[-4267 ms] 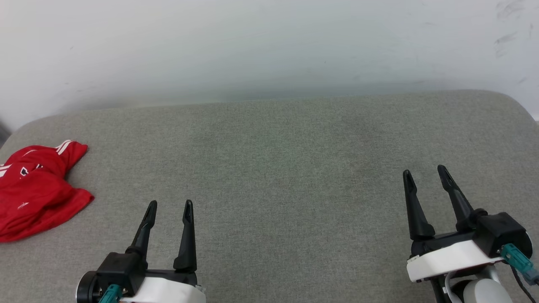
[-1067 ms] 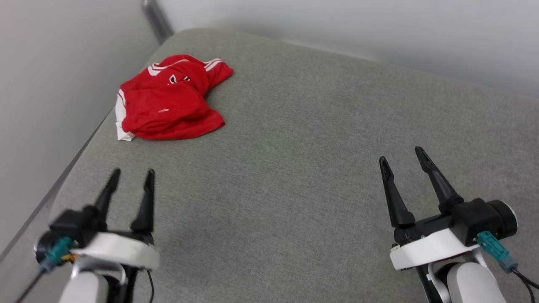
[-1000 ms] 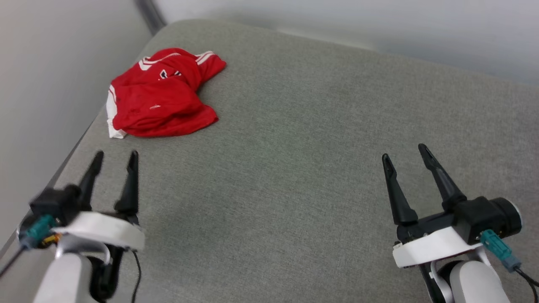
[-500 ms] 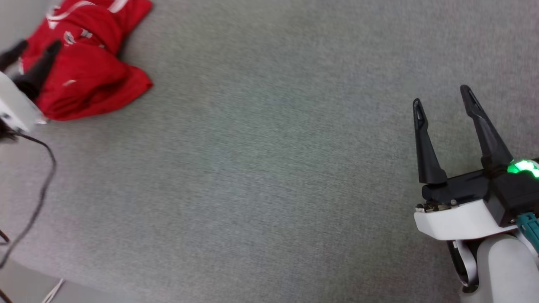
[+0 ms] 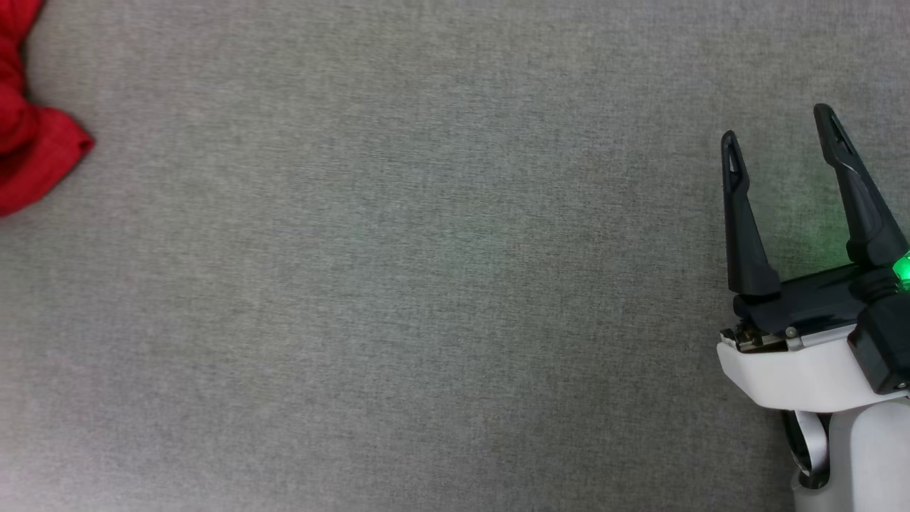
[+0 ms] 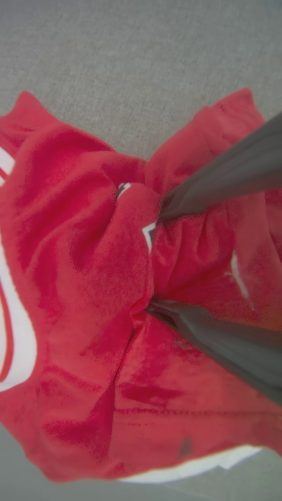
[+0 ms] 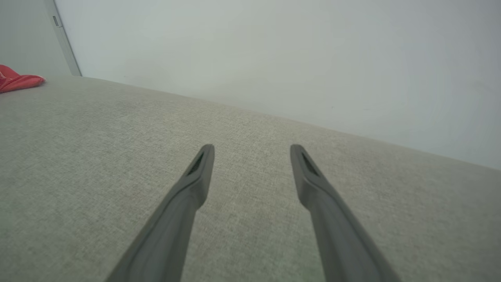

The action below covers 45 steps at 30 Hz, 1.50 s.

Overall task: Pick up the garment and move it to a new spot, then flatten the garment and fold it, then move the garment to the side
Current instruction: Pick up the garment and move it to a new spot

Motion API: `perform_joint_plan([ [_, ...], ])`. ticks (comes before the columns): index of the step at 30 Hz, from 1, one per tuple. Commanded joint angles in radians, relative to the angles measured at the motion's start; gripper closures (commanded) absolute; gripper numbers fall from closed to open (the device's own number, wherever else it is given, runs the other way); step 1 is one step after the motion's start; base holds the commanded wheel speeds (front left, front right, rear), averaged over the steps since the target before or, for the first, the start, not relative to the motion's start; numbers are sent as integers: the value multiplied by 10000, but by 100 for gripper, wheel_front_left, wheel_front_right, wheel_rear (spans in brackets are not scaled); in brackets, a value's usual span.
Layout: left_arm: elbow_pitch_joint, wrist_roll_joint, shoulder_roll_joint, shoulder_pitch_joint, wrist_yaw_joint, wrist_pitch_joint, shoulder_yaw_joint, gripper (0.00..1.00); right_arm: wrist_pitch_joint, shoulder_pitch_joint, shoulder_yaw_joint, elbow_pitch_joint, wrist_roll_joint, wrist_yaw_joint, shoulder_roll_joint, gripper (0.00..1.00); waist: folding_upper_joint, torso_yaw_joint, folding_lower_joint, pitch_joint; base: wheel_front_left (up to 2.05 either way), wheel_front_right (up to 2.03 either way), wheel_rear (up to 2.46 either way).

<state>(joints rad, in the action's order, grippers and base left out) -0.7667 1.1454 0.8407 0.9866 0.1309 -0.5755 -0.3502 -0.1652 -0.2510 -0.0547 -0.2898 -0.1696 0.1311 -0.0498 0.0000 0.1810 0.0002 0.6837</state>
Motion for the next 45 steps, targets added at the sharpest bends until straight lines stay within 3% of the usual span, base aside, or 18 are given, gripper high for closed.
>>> perform_joint_plan([
  [1,-207,11,-96,89,-18,-140,-122,0,-38,-15,4,-69,-74,-5,-7,0,0,-201,-2,223,0,0,0],
  [3,-531,183,-321,62,-18,-377,-286,0,-77,11,33,-87,-100,-5,-8,0,0,-230,-2,266,0,0,0],
  [4,-638,236,-421,7,-18,-456,-386,26,-93,14,45,-89,-104,-7,-7,0,0,-241,-2,273,0,0,0],
  [5,-687,290,-485,-21,-18,-517,-476,88,-91,10,64,-87,-102,-7,-8,0,0,-245,-2,275,0,0,0],
  [6,-703,331,-536,-43,-18,-543,-572,100,-93,-2,84,-79,-100,-5,-7,0,0,-239,-2,267,0,0,0],
  [16,-854,798,-73,-7,-21,1002,-438,100,-364,-85,-124,566,286,-7,-8,0,0,-253,-2,-789,0,0,0],
  [21,189,971,362,-285,-16,1598,-647,100,-653,148,-167,1255,695,-7,-8,0,0,-314,-2,-1922,0,0,0],
  [22,917,1116,592,-510,-16,1962,-770,100,-810,293,-81,1663,1020,-7,-8,0,0,-339,-2,-2657,0,0,0],
  [27,2275,1269,747,-955,-16,2575,-1040,100,-945,526,1,2310,1485,-5,-7,0,0,-354,-2,-3854,0,0,0],
  [35,4258,1120,32,-1715,-111,3632,-1411,100,-999,864,-64,2836,1909,-5,-5,0,0,-539,-2,-5191,0,0,0],
  [43,6368,430,-1197,-2628,-1227,4554,-2070,100,-1000,1153,-21,2715,2148,-7,-5,0,0,-1292,-2,-5786,0,0,0],
  [44,6834,-54,-1791,-3008,-1753,4975,-2517,100,-1001,1185,-11,2642,2104,-7,-2,0,0,-1677,-2,-5804,0,0,0],
  [45,6926,-180,-2010,-3162,-1896,5126,-2659,100,-999,1204,-1,2621,2087,-5,-1,0,0,-1810,-2,-5787,0,0,0],
])
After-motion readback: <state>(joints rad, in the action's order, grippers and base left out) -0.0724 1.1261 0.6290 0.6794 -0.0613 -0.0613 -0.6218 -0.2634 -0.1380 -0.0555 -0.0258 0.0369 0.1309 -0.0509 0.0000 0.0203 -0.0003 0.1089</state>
